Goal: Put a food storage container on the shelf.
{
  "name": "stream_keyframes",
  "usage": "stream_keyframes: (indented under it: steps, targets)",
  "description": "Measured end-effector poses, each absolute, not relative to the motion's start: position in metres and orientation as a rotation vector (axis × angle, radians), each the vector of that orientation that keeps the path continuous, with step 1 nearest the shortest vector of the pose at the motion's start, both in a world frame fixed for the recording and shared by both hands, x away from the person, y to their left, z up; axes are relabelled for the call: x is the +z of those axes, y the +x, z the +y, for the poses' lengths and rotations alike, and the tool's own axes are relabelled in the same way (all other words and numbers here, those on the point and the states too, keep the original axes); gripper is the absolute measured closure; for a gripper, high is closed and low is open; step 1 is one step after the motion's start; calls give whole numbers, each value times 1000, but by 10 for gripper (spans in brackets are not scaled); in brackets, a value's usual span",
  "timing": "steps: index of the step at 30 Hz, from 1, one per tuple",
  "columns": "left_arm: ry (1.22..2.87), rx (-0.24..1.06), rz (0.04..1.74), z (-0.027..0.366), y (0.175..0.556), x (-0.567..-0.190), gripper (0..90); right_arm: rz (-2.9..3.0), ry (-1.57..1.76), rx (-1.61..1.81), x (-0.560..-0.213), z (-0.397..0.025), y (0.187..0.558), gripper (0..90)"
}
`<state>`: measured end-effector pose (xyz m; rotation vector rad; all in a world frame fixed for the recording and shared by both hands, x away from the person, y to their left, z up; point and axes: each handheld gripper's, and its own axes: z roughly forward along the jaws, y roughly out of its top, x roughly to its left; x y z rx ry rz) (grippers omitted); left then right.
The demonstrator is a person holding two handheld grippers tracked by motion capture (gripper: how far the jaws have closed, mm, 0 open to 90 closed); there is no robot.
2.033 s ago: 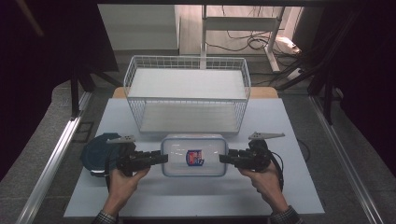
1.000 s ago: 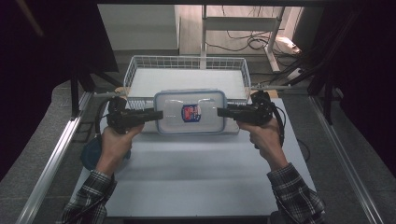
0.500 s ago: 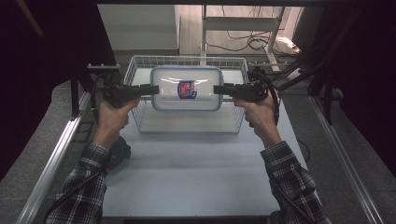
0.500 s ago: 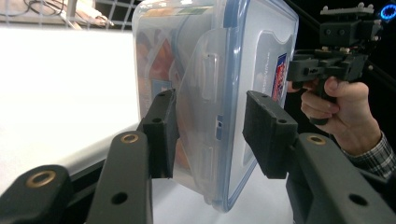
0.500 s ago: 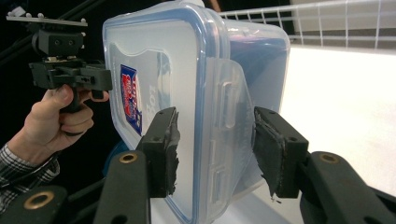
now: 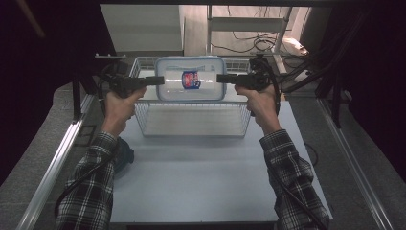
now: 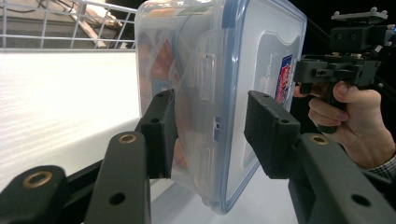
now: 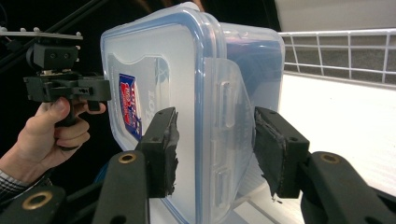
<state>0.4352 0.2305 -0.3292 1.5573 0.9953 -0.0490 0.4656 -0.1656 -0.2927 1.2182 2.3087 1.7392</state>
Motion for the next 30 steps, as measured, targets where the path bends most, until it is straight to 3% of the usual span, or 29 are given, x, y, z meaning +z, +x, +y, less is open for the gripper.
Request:
stream_keyframes:
  steps: [19,23,25,30]
  targets:
    - [1630,42,1004,222,443,-329,476,2301,1276,1682,-302,-163,476,457]
    - [1691,83,1032,217,444,-331,478,2301,1286,1640,-305,-161,477,397]
    - [1672,86,1041,217,444,-332,458,2283,1297,1636,-306,-163,478,443]
    - [1615,21,1050,220,448,-335,454,2289,1240,1553,-302,-159,476,425]
